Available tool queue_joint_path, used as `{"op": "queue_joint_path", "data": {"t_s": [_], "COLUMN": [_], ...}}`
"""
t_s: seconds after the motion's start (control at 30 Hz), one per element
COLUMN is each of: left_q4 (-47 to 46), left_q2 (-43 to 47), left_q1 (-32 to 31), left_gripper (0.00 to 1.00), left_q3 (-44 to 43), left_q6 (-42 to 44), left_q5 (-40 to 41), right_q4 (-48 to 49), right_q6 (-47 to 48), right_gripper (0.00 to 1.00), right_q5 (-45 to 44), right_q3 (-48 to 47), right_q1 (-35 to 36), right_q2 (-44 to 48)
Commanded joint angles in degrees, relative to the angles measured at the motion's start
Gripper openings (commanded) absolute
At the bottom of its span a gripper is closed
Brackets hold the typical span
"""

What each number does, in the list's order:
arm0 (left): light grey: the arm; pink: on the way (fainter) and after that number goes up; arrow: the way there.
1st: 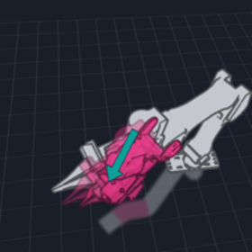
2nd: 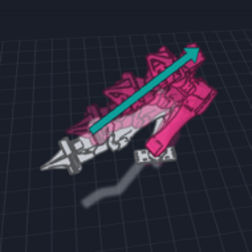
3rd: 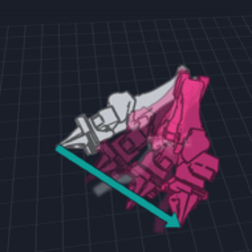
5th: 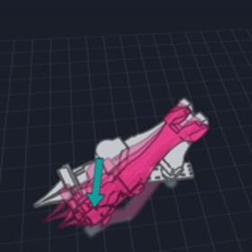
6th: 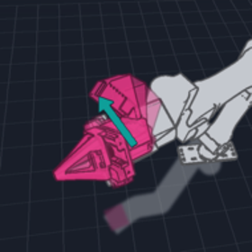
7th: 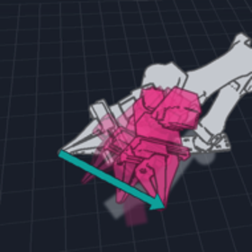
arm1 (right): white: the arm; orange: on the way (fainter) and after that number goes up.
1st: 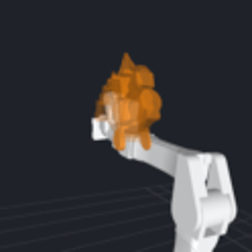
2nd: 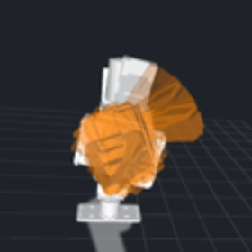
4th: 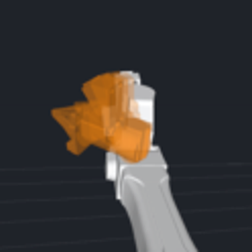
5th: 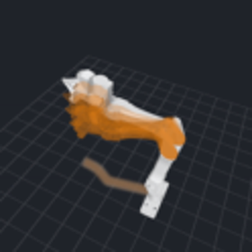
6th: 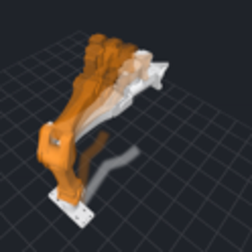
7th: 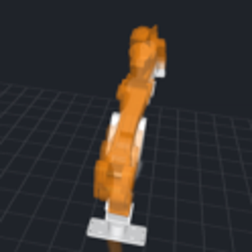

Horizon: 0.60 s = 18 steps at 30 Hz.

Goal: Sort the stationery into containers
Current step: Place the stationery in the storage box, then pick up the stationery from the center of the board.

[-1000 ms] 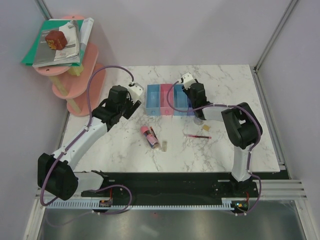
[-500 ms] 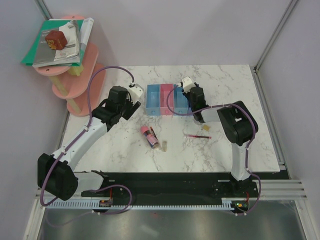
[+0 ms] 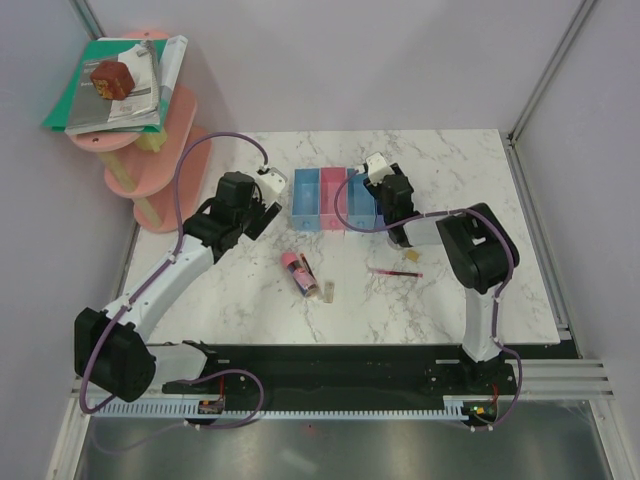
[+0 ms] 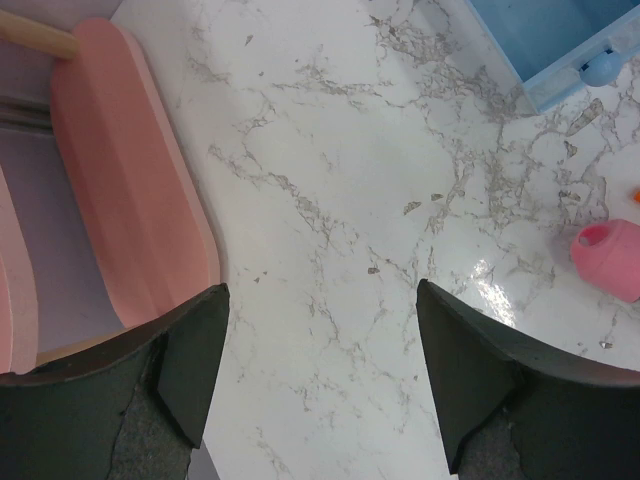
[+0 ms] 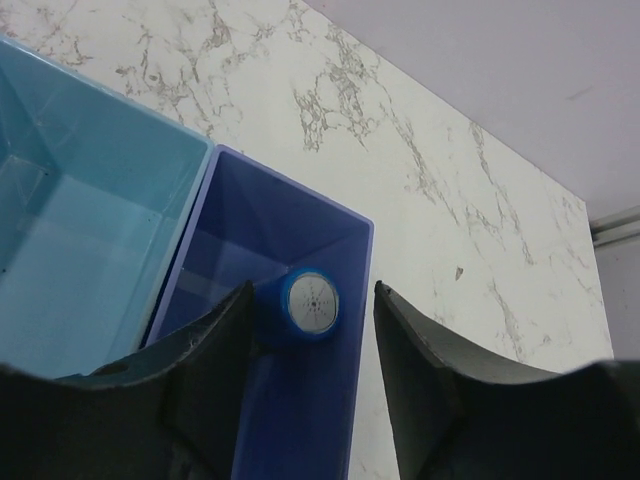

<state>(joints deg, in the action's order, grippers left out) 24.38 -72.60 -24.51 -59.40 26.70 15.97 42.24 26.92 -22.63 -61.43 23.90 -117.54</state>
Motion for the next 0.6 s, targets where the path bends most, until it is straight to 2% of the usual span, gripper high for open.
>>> {"op": "queue_joint_path", "data": {"t_s": [0.0,0.2,0.3,0.33,0.4,0.43,0.57], "left_q4": [0.1,0.6,1.2,1.4,1.9,2.2,4.0], "left_q2": [2.1,2.5,3.2,3.3,3.8,4.0,4.6], "left_q1": [-0.3,-0.3,-0.3,-0.3,-0.3,-0.3,-0.2], "left_gripper": [0.83,0.83,0.83,0.83,0.84,0.84,0.84], "left_q3": [-0.6,-2.1,-3.0,-3.4,-3.9,-4.2,-5.0], "left_q6": [1.4,2.1,2.5,2.6,3.2,3.3,4.5], "left_q5": [-0.6,-0.5,-0.6,-0.6,-0.8,-0.8,-2.3], "right_q4": [-1.1,-7.9,-16.5,-23.9,-31.7,-40.0,-53.9], "right_q6": [-0.6,-0.9,-2.2,-2.8,-4.8,-4.9,-1.1], "right_gripper": [0.61,0.65,0.65,0.65,0.65,0.65,0.66], "right_q5": [-0.9,-0.9,1.7,3.1,8.6,10.8,16.7], "right_q3": [0.9,0.3,-2.3,-3.7,-8.1,-9.7,-12.0], "right_q1": [0.1,-0.4,-1.9,-2.6,-4.6,-5.2,-6.6], "right_q2": [5.5,11.8,16.5,17.7,20.2,20.9,23.9]}}
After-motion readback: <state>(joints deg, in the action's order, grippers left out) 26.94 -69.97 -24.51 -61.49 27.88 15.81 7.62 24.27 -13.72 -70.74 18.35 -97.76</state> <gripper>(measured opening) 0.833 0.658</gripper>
